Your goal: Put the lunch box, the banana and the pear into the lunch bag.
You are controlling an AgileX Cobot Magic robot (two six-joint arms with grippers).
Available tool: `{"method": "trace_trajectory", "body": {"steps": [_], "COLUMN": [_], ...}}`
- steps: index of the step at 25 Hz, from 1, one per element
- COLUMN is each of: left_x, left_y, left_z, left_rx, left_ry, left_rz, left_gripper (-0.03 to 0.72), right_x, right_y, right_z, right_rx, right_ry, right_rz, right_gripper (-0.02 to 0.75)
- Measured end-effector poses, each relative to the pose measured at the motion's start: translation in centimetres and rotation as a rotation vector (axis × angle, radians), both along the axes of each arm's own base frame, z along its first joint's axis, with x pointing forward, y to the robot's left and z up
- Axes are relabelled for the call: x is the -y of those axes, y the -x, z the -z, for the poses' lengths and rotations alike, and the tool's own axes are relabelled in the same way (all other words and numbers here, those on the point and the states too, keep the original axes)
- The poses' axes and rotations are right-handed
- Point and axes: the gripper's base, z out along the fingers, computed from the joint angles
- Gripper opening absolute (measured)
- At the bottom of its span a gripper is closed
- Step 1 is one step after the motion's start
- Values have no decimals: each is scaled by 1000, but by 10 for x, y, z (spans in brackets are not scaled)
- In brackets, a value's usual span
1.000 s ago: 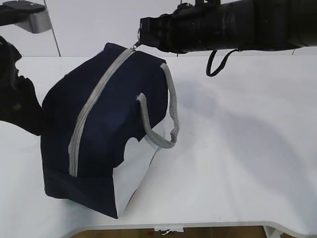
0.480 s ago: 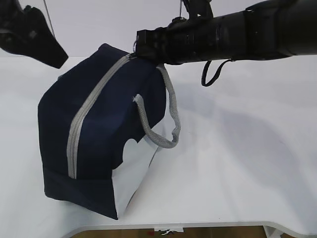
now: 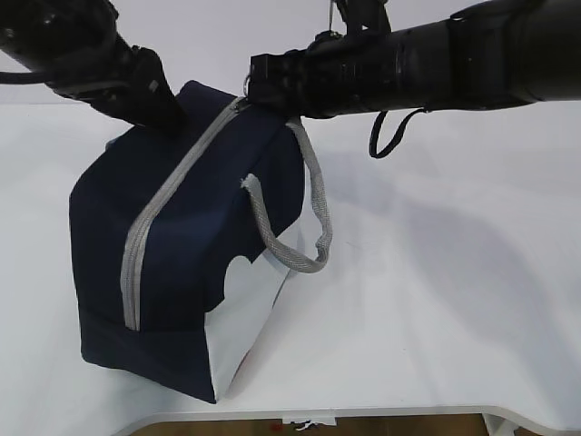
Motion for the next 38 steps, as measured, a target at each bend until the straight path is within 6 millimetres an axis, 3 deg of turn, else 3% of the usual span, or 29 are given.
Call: {"method": "trace_trajectory", "body": {"steps": [2, 7, 9, 14, 22, 29, 38], "left_x": [1, 1, 1, 1, -2, -3, -11], "left_y": [-2, -3, -3, -2, 1, 1, 13], "left_z": [3, 5, 5, 5, 7, 7, -12], "left_rx": [-8, -12, -5, 14, -6, -8, 48], "left_ry": [1, -2, -9, -43, -97, -108, -132], "left_rz": [-1, 1, 14, 71, 105, 112, 123], "left_gripper": [354, 60, 13, 1, 0, -1, -2], "right_x": [0, 0, 0, -1, -3, 0, 1], "right_y": [0, 0, 0, -1, -9, -15, -23], "right_z": [0, 0, 0, -4, -27, -22, -7], "right_rx": [0, -1, -1, 1, 71, 82, 65], "right_ry": [0, -1, -3, -26, -41, 5, 52], "right_rz": [0, -1, 0, 1, 26, 95, 145], "right_gripper": [-10, -10, -10, -10, -10, -10, -10]}}
